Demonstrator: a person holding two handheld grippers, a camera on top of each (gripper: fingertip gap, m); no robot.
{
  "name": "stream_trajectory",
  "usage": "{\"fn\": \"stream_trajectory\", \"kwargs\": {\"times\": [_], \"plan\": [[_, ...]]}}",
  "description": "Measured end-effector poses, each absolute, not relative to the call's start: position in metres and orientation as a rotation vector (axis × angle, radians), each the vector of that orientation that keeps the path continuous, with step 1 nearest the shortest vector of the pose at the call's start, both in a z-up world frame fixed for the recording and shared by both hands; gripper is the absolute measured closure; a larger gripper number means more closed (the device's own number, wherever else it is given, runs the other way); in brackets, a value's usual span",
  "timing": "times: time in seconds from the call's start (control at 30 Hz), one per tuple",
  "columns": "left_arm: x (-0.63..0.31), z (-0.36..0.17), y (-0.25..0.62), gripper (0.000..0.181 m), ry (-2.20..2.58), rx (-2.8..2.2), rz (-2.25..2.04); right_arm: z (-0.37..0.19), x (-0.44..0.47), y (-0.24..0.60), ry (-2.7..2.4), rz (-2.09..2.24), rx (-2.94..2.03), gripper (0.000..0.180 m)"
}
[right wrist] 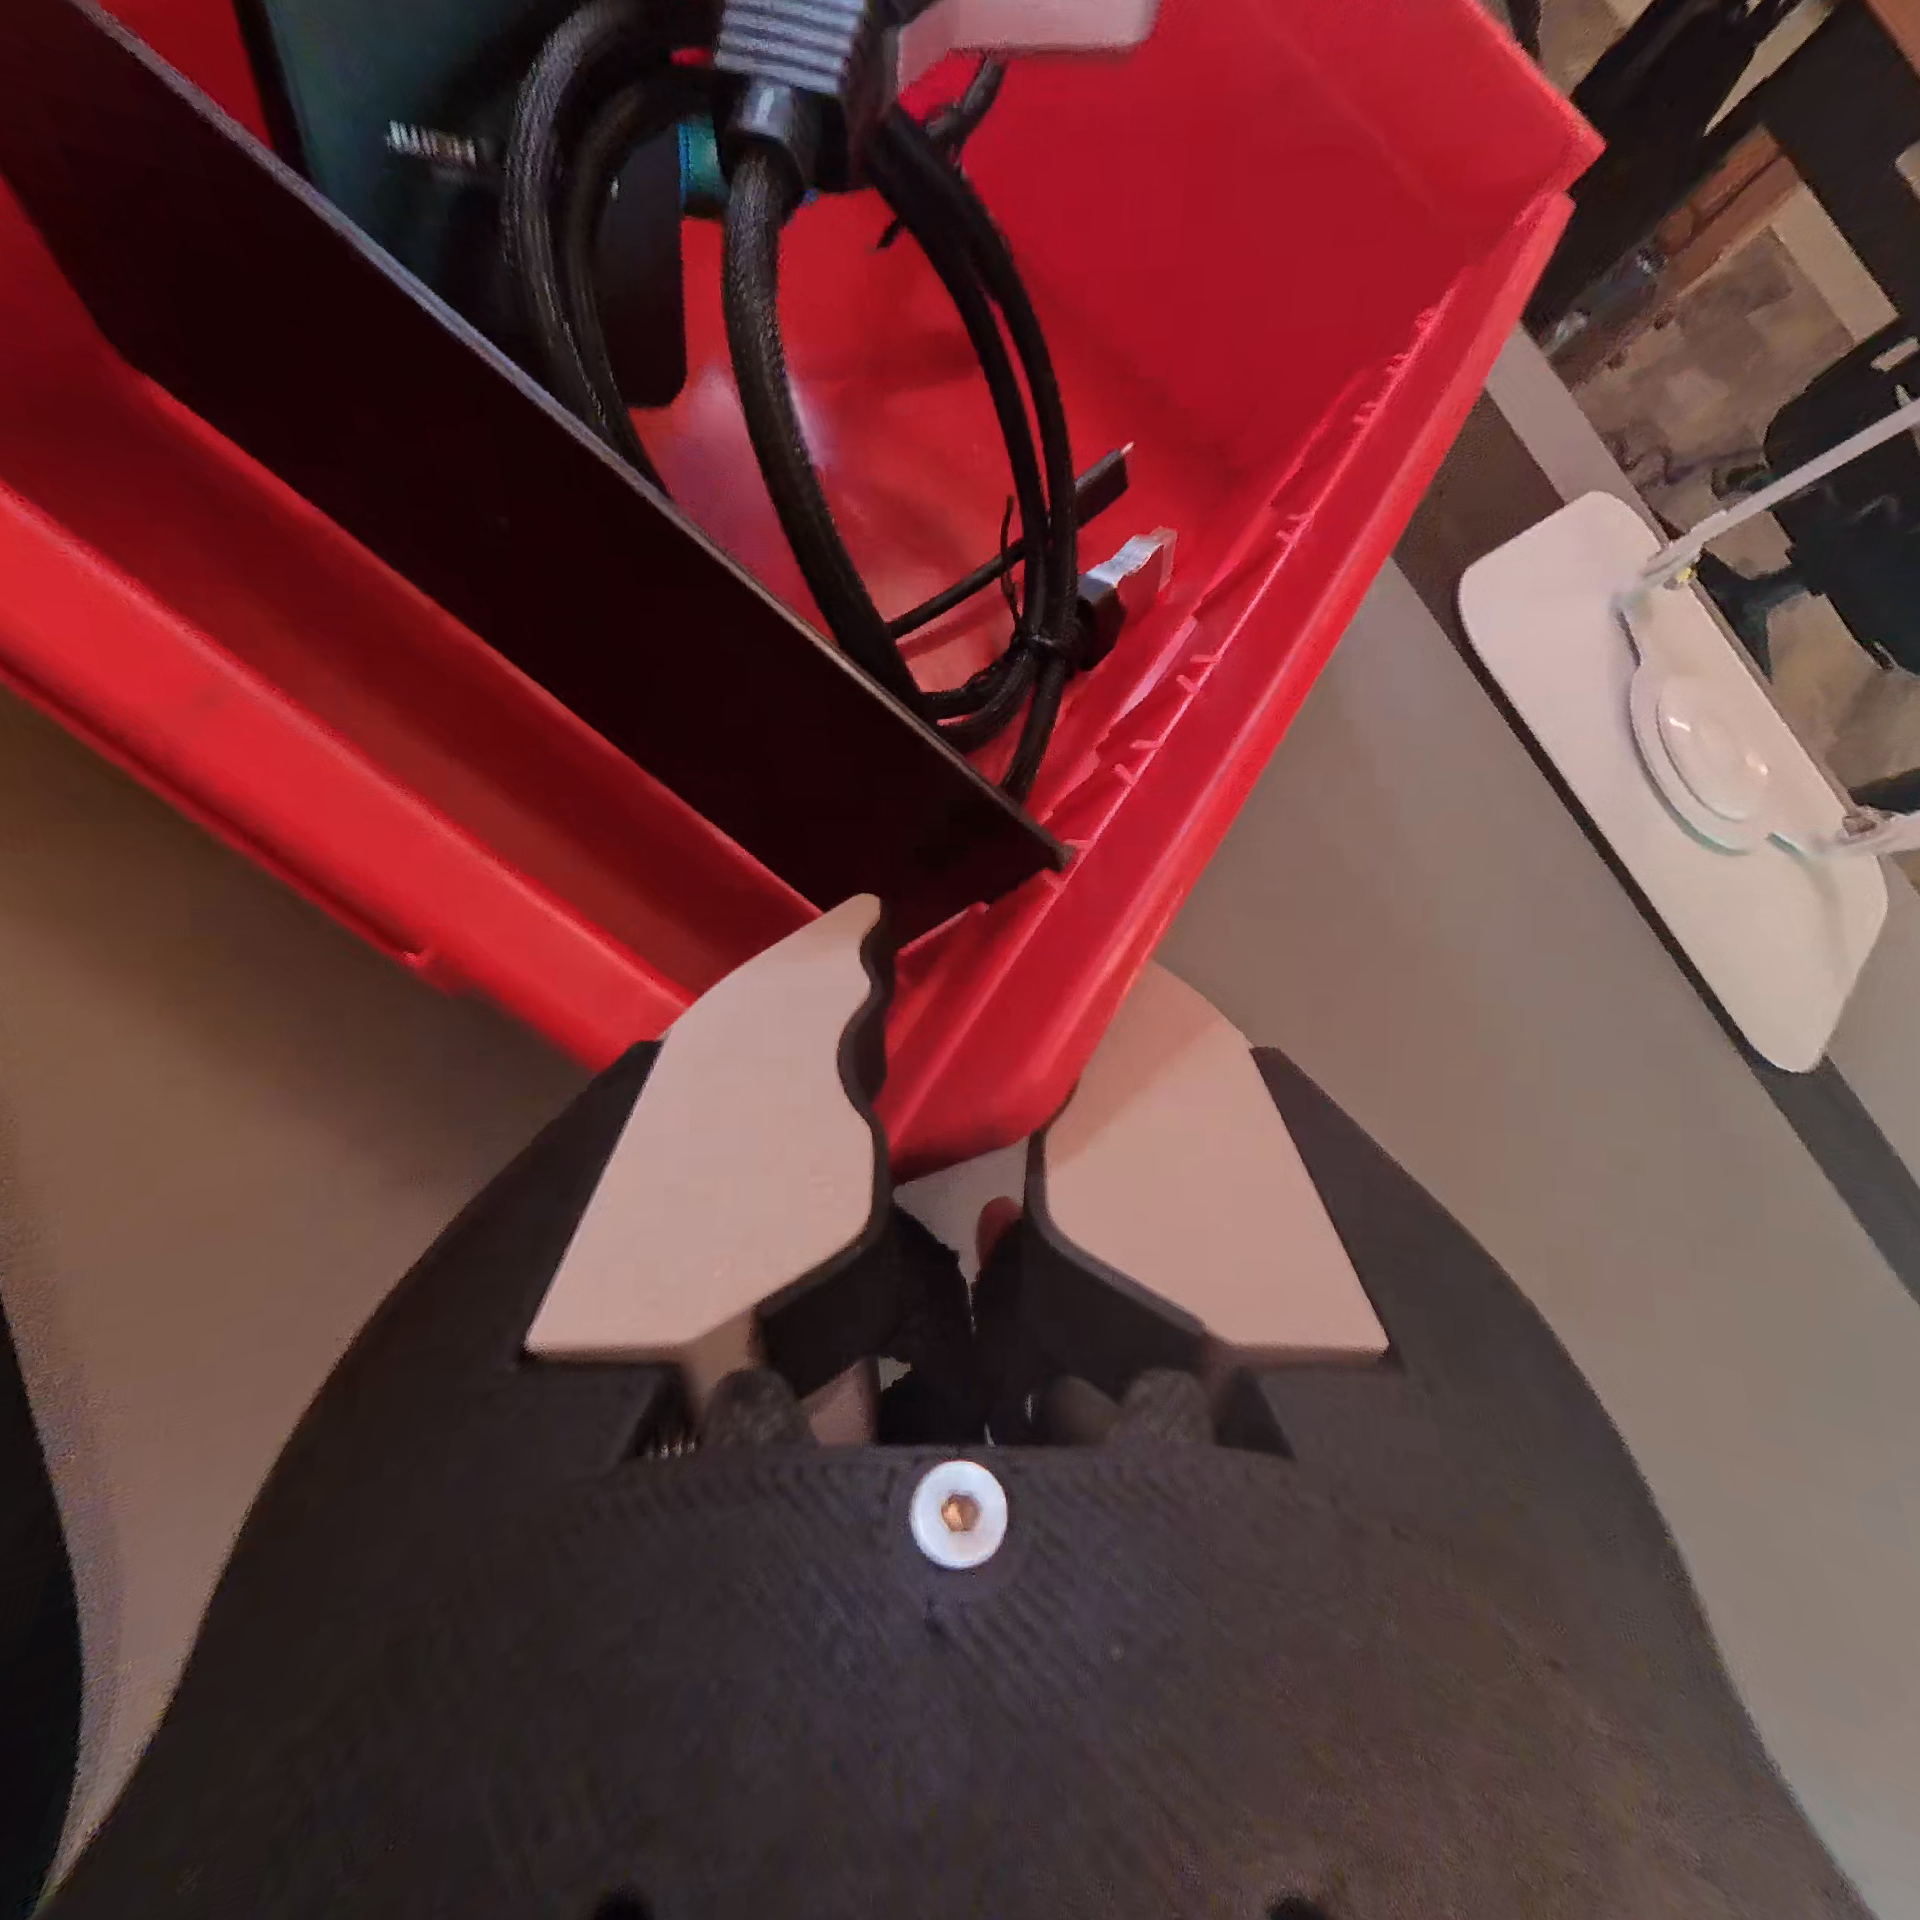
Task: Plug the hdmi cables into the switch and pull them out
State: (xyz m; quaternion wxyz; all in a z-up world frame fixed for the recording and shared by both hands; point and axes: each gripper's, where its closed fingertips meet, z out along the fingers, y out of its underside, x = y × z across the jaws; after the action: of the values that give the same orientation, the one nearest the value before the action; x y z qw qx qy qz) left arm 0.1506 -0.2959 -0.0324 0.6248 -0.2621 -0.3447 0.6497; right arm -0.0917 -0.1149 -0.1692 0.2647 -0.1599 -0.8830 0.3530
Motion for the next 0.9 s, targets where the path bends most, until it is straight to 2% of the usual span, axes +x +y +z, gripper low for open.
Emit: {"fn": "stream_trajectory", "kwargs": {"times": [0.07,0.1,0.17,0.27,0.4,0.47,0.63,0.77,0.8,0.87,0.9], "plan": [[0.156,-0.031,-0.305,0.156,-0.824,-0.603,1.563,-0.166,-0.092,-0.119,-2.337,1.118,-0.465,0.154],[0.159,-0.032,-0.313,0.156,-0.858,-0.596,1.605,-0.163,-0.093,-0.118,-2.289,1.186,-0.476,0.147],[0.166,-0.035,-0.332,0.154,-0.944,-0.569,1.685,-0.149,-0.097,-0.11,-2.154,1.288,-0.48,0.119],[0.182,-0.043,-0.367,0.143,-1.089,-0.525,1.803,-0.093,-0.09,-0.101,-1.818,1.61,-0.496,0.112],[0.185,-0.065,-0.406,0.12,-1.314,-0.598,1.778,-0.032,-0.031,-0.107,-1.486,2.053,-0.369,0.103],[0.174,-0.084,-0.415,0.107,-1.43,-0.721,1.658,-0.024,0.004,-0.126,-1.509,2.182,-0.307,0.096],[0.147,-0.11,-0.423,0.105,-1.565,-0.92,1.464,-0.061,0.068,-0.197,-1.902,2.278,-0.254,0.096],[0.127,-0.143,-0.424,0.117,-1.737,-1.11,1.31,-0.114,0.082,-0.235,-2.261,1.977,-0.193,0.103],[0.127,-0.146,-0.428,0.128,-1.782,-1.104,1.321,-0.121,0.081,-0.238,-2.302,1.91,-0.197,0.104],[0.134,-0.147,-0.438,0.164,-1.842,-1.026,1.357,-0.132,0.077,-0.242,-2.366,1.827,-0.235,0.107],[0.137,-0.145,-0.438,0.175,-1.833,-1.009,1.353,-0.136,0.075,-0.244,-2.401,1.803,-0.257,0.108]]}}
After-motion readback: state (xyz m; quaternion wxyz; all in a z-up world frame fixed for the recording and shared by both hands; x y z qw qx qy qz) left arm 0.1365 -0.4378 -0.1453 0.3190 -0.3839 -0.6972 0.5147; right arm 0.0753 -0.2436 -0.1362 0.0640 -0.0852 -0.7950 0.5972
